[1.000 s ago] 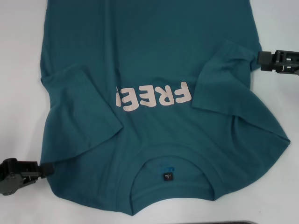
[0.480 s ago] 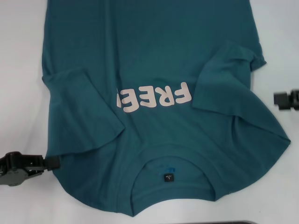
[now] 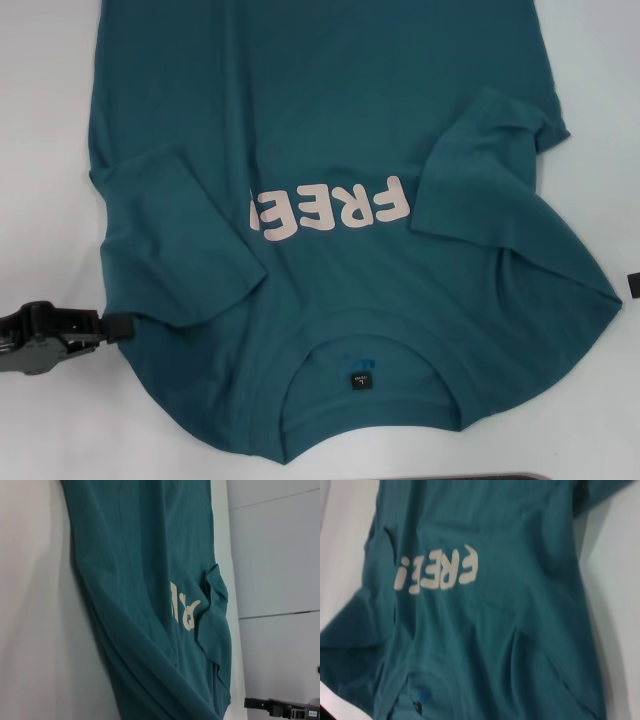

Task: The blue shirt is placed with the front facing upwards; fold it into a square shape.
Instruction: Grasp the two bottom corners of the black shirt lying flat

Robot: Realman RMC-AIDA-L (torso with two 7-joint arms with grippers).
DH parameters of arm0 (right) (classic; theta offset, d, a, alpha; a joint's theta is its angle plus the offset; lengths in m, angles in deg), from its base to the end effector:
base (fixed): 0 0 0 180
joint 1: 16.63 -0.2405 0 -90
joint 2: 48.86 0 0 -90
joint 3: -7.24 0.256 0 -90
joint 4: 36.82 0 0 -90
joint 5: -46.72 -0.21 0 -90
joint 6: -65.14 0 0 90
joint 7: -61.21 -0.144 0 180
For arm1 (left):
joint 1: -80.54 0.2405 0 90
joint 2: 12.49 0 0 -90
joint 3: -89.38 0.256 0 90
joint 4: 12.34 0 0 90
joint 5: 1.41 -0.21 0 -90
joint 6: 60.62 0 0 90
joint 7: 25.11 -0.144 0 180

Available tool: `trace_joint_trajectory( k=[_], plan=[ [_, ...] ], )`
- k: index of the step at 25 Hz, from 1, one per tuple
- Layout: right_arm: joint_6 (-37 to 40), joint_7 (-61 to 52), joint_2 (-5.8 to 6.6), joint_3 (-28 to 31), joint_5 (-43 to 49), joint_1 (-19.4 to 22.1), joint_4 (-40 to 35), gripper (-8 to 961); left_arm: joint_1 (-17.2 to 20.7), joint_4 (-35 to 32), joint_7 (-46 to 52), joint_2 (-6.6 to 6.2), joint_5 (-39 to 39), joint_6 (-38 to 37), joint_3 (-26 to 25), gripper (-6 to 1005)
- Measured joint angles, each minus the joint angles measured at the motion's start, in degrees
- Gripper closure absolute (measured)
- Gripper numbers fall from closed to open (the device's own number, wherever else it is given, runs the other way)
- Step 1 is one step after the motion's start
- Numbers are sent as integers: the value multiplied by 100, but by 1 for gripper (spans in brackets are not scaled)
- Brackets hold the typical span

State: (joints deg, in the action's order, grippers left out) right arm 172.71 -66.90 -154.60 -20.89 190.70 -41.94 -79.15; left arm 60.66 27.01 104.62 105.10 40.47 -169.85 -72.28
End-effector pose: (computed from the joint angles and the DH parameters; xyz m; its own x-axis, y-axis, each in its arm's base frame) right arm 0.3556 0.2626 0.1062 0.1626 -0.9777 -0.1326 -0.9862 -0.1651 0.0082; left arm -0.3375 0.2220 0.0295 -0.0743 0.9670 0.2437 0.9295 -0.0213 0.3681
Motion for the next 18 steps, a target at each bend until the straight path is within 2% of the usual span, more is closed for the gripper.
trace_joint_trajectory(
  k=[5, 18],
  plan=[
    [-92, -39, -21, 21, 75, 24, 43, 102, -29, 12, 26, 0, 2, 9, -20, 994],
    [-482, -39, -255, -1, 266, -31, 67, 101, -26, -14, 50, -9, 13, 90, -38, 994]
  ],
)
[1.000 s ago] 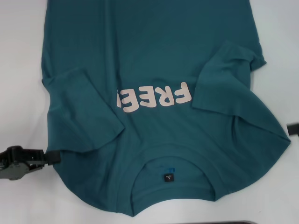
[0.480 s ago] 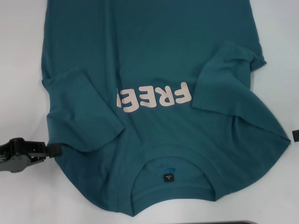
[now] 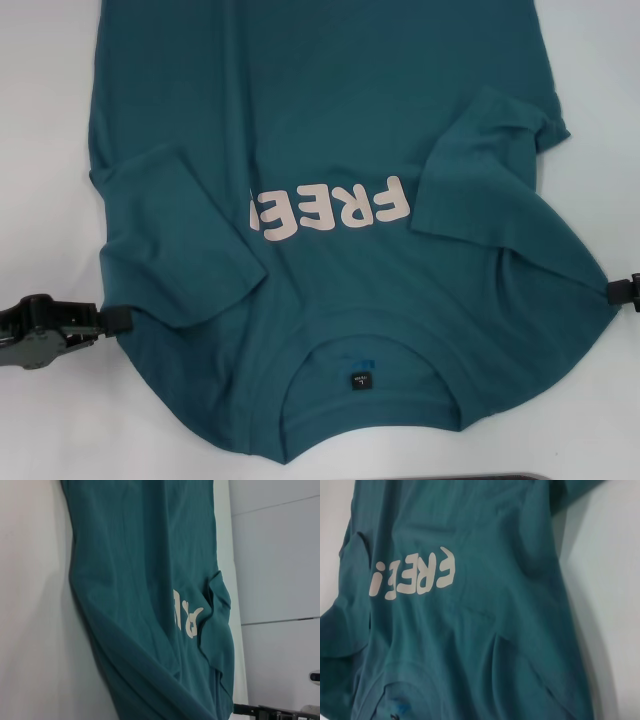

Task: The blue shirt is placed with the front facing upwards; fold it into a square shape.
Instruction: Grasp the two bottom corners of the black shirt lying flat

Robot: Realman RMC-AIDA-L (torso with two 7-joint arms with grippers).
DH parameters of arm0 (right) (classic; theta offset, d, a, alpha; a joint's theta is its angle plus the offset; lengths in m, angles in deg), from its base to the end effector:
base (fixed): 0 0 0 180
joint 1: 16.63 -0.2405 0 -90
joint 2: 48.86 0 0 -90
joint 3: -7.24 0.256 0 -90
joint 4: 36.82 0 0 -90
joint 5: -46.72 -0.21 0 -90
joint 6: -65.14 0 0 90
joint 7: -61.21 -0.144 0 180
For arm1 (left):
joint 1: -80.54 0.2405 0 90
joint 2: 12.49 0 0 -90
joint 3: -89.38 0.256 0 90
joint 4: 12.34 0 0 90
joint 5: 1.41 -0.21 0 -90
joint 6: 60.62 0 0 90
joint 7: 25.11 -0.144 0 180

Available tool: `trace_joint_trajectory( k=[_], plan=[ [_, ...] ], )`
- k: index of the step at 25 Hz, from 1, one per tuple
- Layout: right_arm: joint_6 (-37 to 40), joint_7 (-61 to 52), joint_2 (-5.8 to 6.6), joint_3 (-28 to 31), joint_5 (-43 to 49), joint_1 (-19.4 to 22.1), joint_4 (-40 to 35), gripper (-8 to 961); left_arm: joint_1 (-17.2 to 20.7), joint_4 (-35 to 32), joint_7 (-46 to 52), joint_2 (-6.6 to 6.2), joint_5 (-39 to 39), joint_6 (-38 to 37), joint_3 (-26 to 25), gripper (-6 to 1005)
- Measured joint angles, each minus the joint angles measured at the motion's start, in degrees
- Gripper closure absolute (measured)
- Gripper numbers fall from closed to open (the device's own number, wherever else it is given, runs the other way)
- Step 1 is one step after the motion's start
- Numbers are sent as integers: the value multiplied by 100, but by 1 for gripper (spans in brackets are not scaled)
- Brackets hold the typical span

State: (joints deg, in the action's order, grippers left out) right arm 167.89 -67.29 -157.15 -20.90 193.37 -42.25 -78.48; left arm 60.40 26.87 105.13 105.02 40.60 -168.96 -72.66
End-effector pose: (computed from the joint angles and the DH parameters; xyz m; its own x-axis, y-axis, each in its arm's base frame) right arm 0.3616 0.2650 0.0851 0.1374 -0.9817 -0.1321 -0.9904 -0.1346 -0.0304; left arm -0.3385 0.2252 0.0301 -0.0860 0.9630 0.2556 0.9316 -0.0132 0.3632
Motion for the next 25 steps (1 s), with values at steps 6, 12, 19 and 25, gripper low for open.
trace_joint_trajectory(
  k=[6, 12, 19, 25],
  plan=[
    [-165, 4, -70, -62, 4, -9, 110, 101, 19, -1, 0, 7, 0, 23, -10, 992],
    [-241, -3, -75, -67, 4, -62, 212, 102, 17, -1, 2, 9, 0, 31, -12, 988],
    [-402, -40, -78, -221, 32, -176, 428, 101, 10, -1, 2, 10, 0, 33, -12, 989],
    [-433, -66, -80, -190, -11, -211, 458, 101, 37, -1, 1, 10, 0, 49, -12, 988]
  ],
)
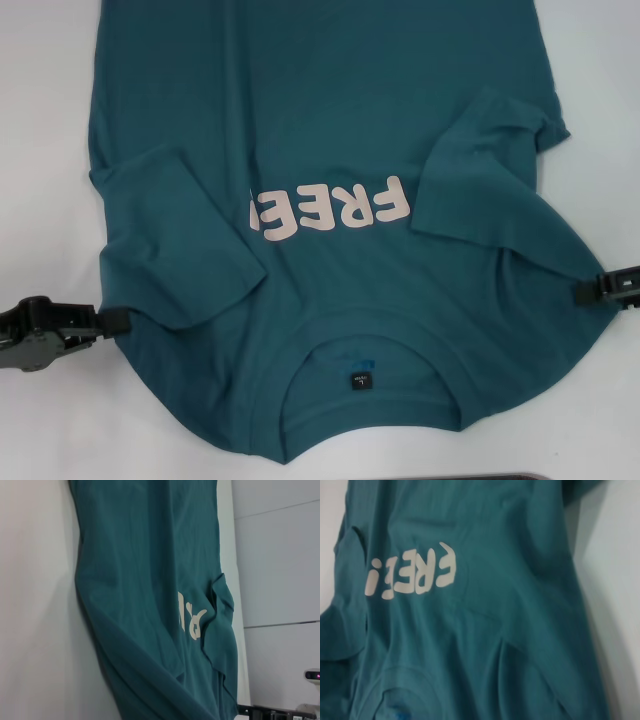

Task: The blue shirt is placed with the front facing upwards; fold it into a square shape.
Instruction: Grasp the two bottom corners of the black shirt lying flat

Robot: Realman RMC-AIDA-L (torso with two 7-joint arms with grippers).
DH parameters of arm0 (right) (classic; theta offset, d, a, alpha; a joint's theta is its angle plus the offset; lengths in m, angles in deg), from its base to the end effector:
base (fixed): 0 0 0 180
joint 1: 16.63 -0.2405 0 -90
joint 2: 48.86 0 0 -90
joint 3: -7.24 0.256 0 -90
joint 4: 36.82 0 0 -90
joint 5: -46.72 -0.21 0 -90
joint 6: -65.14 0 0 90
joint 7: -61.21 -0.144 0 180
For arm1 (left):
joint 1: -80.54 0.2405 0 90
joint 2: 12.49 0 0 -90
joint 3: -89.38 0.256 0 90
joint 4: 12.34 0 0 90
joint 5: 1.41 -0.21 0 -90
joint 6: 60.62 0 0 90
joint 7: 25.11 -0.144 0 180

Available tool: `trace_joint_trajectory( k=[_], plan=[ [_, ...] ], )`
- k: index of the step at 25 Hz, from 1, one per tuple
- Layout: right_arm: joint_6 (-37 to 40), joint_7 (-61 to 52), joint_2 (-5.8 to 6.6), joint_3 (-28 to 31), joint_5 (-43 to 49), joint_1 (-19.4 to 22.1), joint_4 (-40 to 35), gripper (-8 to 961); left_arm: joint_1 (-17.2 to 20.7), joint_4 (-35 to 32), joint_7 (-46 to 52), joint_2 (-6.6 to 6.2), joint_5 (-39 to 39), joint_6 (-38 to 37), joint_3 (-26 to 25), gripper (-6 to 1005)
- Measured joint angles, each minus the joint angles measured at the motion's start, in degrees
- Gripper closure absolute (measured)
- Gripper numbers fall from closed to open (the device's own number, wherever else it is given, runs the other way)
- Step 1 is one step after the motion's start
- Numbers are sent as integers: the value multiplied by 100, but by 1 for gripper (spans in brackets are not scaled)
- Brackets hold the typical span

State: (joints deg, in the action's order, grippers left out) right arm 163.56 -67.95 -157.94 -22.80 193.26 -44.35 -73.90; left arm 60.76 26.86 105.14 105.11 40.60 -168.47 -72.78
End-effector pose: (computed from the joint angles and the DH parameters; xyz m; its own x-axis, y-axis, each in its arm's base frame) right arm 0.3575 0.2755 0.0626 0.1303 -0.9850 -0.1128 -0.9914 -0.1287 -0.0216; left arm -0.3406 0.2237 0.0295 -0.0957 0.9605 0.2614 0.9331 -0.0048 0.3595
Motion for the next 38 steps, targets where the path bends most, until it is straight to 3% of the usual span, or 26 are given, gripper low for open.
trace_joint_trajectory(
  k=[7, 12, 18, 29, 35, 37, 38],
  plan=[
    [-10, 58, -81, 2, -179, -122, 205, 102, -11, 0, 0, 8, 0, 9, 7, 987],
    [-35, -95, -71, 26, -230, -149, 213, 101, -36, 0, 1, -3, 0, -12, -3, 987],
    [-30, -184, -24, -17, -215, -113, 175, 289, -46, 3, 10, -8, 2, -19, -8, 986],
    [-2, -231, 13, -35, -71, -112, 158, 503, -44, 18, 29, -11, 9, -19, 9, 985],
    [12, -246, 12, -40, 89, -150, 156, 752, -43, 34, 67, -26, -25, -12, 42, 986],
    [80, -263, 31, -41, 143, -151, 112, 920, -39, 44, 69, -52, -52, -77, 80, 986],
    [135, -273, 44, -43, 176, -145, 54, 919, -28, 47, 69, -71, -62, -119, 119, 986]
  ],
)
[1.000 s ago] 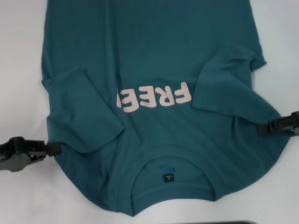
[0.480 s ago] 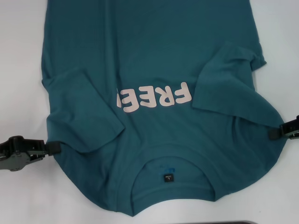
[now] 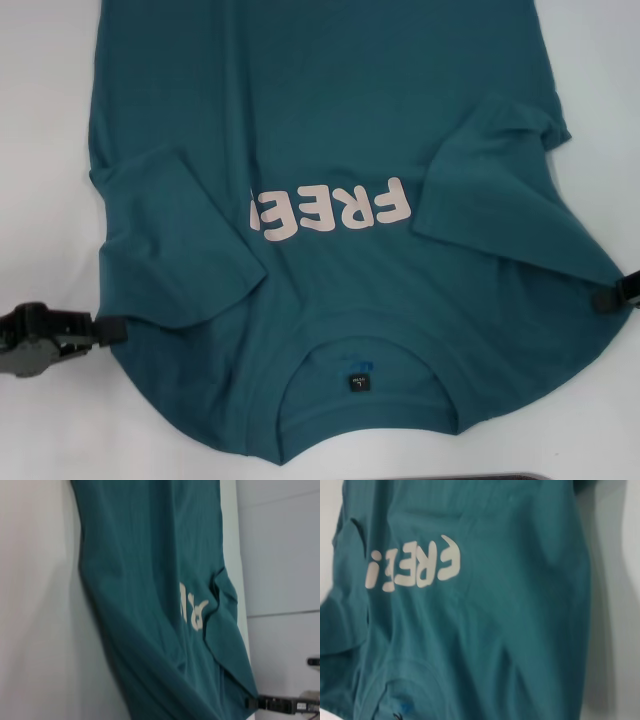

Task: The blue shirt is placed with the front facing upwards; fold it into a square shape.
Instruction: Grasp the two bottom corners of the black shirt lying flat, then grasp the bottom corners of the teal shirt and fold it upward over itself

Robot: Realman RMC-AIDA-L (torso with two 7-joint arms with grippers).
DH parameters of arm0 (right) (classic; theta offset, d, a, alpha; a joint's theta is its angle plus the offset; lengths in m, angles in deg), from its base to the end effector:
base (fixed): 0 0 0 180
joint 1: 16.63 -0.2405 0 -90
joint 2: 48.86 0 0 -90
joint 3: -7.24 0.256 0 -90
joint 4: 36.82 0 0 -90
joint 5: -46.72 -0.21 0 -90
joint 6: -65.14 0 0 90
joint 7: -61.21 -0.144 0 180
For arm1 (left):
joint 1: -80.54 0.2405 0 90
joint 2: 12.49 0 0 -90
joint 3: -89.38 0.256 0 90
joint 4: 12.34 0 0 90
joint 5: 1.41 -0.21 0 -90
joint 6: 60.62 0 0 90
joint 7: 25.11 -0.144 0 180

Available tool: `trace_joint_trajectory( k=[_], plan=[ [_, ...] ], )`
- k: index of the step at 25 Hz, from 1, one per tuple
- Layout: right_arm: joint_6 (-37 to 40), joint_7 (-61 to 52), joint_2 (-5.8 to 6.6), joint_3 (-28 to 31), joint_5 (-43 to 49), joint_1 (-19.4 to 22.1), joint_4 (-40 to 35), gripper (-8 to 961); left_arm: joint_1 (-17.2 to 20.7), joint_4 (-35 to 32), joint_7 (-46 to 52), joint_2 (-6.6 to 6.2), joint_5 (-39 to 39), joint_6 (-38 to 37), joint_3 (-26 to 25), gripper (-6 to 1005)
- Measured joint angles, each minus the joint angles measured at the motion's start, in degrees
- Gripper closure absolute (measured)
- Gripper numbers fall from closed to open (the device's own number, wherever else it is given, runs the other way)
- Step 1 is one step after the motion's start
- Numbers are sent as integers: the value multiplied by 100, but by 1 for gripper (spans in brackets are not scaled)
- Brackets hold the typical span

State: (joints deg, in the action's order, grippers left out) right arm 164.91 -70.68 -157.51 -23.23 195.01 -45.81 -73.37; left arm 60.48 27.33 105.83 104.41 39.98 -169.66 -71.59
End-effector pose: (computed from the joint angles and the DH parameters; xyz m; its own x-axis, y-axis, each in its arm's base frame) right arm 0.3526 0.2784 0.0632 0.1014 -0.9925 -0.0677 -0.9947 -0.1002 -0.0213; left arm -0.3399 0.2235 0.0337 -0.0807 0.9699 0.2297 0.9373 -0.0046 0.3485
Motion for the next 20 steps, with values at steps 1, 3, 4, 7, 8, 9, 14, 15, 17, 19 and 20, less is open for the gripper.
trace_joint_trajectory(
  k=[1, 3, 4, 7, 8, 9, 14, 15, 17, 19, 20],
  plan=[
    [76, -15, 7, -2, 43, 14, -96, 918, 0, 0, 0, 0, 0, 0, 0, 986],
    [235, -60, 12, -1, 129, 63, -323, 917, 66, 32, 0, -41, -9, -101, 168, 986],
    [311, -84, 12, 2, 173, 87, -437, 916, 95, 54, 1, -49, -10, -130, 233, 986],
    [464, -134, 18, 6, 302, 130, -649, 913, 182, 116, 7, -65, -13, -175, 340, 988],
    [488, -141, 21, 9, 334, 135, -679, 912, 223, 134, 9, -76, -14, -196, 367, 989],
    [518, -147, 25, 13, 369, 140, -704, 911, 247, 141, 10, -84, -16, -213, 381, 989],
    [597, -153, 26, 1, 511, 135, -731, 907, 368, 200, 23, -103, -76, -283, 502, 992],
    [606, -152, 21, 2, 555, 133, -732, 906, 429, 229, 32, -104, -139, -288, 524, 992],
    [619, -154, 9, 2, 662, 135, -735, 904, 478, 239, 40, -105, -166, -289, 525, 991],
    [631, -168, 3, 4, 761, 150, -736, 903, 536, 275, 64, -106, -171, -280, 526, 991],
    [637, -174, 2, 5, 788, 161, -737, 902, 552, 307, 81, -106, -171, -271, 526, 991]
  ],
)
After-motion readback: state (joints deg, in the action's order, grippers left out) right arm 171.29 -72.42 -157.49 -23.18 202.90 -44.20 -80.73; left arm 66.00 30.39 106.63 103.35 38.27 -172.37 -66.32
